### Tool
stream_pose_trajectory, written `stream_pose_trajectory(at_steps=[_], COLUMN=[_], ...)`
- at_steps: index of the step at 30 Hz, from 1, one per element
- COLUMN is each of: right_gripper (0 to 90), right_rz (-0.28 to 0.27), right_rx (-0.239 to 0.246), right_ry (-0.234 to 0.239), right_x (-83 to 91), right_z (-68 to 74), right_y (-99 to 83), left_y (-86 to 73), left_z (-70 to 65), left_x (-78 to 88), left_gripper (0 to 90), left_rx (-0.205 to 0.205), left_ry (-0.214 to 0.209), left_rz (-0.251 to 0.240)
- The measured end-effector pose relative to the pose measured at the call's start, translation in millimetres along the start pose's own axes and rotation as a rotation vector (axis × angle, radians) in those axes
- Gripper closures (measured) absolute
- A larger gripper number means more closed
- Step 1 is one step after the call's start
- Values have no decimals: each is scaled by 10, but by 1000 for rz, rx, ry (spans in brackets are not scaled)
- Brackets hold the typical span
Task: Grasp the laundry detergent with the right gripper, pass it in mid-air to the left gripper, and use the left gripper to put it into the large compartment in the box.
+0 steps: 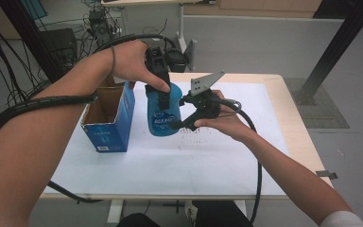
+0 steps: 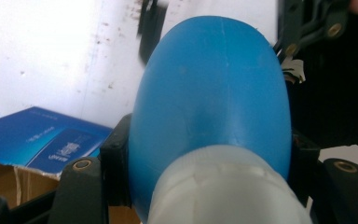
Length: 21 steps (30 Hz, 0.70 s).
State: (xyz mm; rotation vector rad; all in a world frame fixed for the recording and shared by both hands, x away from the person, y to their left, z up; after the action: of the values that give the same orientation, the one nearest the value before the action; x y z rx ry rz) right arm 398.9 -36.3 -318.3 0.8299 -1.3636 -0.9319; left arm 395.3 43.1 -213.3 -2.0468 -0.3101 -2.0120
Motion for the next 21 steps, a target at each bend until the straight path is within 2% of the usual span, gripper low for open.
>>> stream_pose_trajectory(at_steps=[4, 6, 8, 12, 14, 17, 21], right_gripper=[107, 68, 69, 70, 70, 73, 76], right_rz=[58, 121, 131, 147, 175, 202, 246], right_rx=[-64, -90, -100, -107, -106, -104, -95], right_ry=[-44, -75, -87, -117, -127, -124, -121], right_x=[125, 198, 275, 402, 454, 488, 525], right_z=[-69, -99, -110, -117, -110, -93, -58], right_y=[-121, -191, -216, -240, -276, -319, -378], left_y=[-24, -39, -57, -89, -105, -127, -173], left_z=[53, 80, 118, 170, 199, 233, 316], left_x=[48, 84, 129, 205, 252, 295, 377], left_gripper=[373, 373, 373, 373, 373, 373, 373], left_rx=[36, 54, 81, 141, 181, 223, 309], left_ry=[10, 18, 25, 29, 35, 48, 53], left_rz=[-3, -5, -12, -27, -30, -24, -28])
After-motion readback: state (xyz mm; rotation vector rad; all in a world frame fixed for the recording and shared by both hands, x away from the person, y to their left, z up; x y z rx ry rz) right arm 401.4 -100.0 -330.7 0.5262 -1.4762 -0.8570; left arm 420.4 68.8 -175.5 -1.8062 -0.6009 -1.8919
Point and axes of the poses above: each handheld gripper's, and its own axes: x roughly backward along the jaws, y roughly out of its top, z roughly to its left, the point moved 7 cm from there along -x, roughly forward along the jaws, and after that the axes turned 1 degree about -y, right-handed, at the moved point
